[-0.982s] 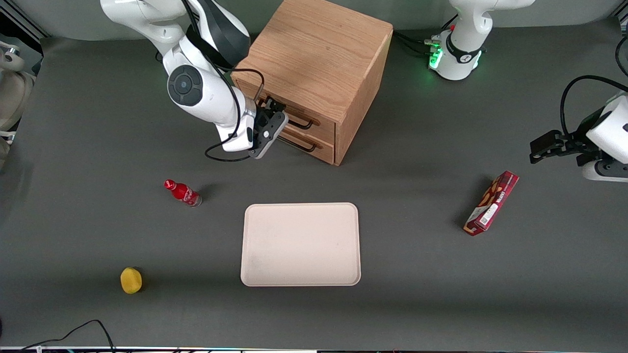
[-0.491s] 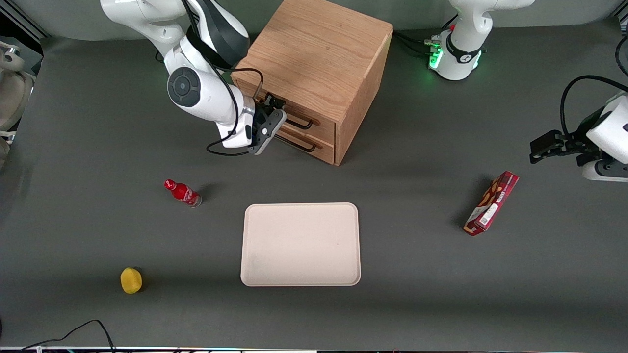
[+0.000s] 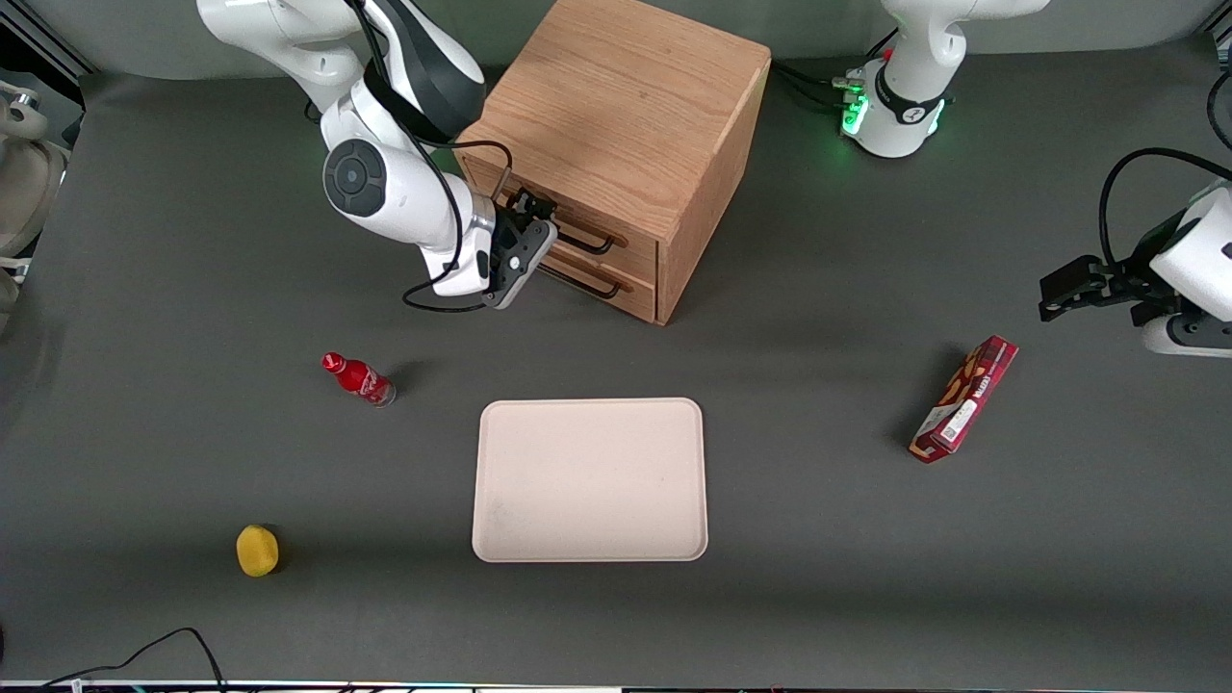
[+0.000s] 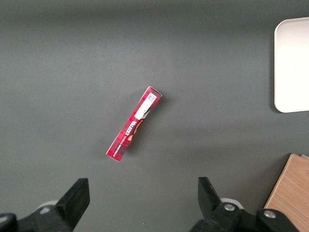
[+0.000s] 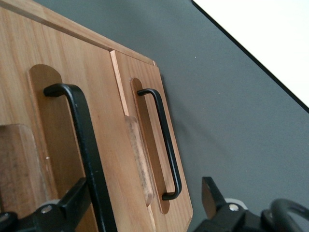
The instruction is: Open upper drawer
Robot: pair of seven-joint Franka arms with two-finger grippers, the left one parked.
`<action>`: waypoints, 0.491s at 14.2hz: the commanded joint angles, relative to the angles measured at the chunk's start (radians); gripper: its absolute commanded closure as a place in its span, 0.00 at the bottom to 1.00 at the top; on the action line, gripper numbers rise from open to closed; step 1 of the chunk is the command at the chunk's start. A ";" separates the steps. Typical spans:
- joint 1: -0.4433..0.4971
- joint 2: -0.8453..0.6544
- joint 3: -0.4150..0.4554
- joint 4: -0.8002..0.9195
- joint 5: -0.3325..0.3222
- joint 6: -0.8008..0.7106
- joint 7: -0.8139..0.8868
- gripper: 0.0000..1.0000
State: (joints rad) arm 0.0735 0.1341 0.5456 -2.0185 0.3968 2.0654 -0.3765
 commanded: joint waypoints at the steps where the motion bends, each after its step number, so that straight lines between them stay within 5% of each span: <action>1: -0.009 0.024 -0.009 -0.014 0.022 0.051 -0.054 0.00; 7: -0.008 0.084 -0.062 0.041 -0.002 0.053 -0.059 0.00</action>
State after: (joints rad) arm 0.0665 0.1779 0.5002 -2.0142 0.3999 2.1095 -0.4102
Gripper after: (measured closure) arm 0.000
